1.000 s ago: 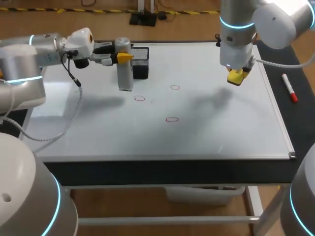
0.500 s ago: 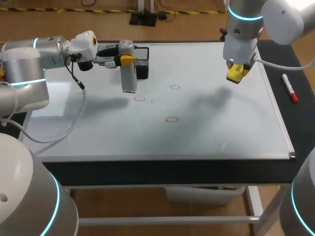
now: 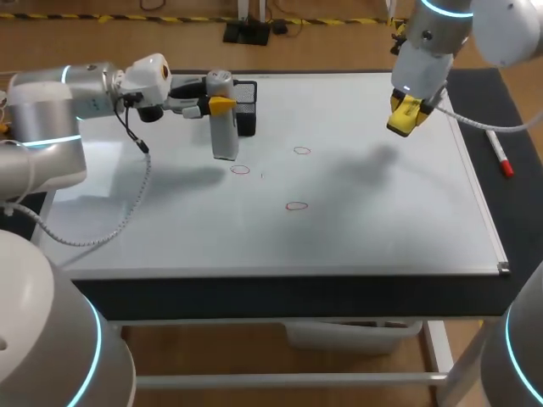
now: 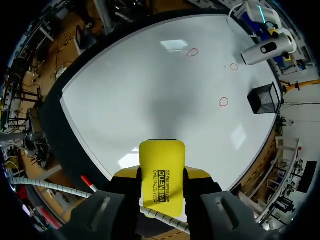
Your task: Pick up the inspection probe, press it on each red-marked spot on the whiteboard one by one, put down the probe, pick up the eraser, and wipe off all the red marks.
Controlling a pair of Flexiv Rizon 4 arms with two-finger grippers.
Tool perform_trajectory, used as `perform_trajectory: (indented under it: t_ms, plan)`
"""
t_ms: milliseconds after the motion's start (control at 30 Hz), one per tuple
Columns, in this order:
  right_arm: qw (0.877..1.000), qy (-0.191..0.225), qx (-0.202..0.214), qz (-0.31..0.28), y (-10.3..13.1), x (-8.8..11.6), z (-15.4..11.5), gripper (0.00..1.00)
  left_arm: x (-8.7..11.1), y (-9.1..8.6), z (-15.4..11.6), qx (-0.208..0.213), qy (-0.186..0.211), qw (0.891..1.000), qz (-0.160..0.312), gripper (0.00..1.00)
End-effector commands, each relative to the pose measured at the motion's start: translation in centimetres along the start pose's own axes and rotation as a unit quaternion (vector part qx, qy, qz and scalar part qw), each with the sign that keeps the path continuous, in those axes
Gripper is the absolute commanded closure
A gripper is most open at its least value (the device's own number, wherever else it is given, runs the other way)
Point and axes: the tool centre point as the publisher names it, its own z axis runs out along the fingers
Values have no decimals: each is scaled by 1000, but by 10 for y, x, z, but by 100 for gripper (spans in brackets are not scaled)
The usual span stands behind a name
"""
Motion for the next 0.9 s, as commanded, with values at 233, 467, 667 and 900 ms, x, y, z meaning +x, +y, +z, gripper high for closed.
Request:
perform_trajectory:
  t_ms: [233, 467, 667, 900]
  plan:
    - [1000, -11, -9, 1, -3, 0, -4, 100, -3, 9, 6, 15, 14, 1000, 0, 100]
    - [1000, -11, -9, 1, -3, 0, -4, 100, -2, 14, 11, 24, 18, 1000, 1, 100]
    - [1000, -11, -9, 1, -3, 0, -4, 100, -2, 20, 14, 28, 19, 999, 0, 100]
    - [1000, -11, -9, 1, -3, 0, -4, 100, -2, 26, 16, 34, 20, 999, -4, 100]
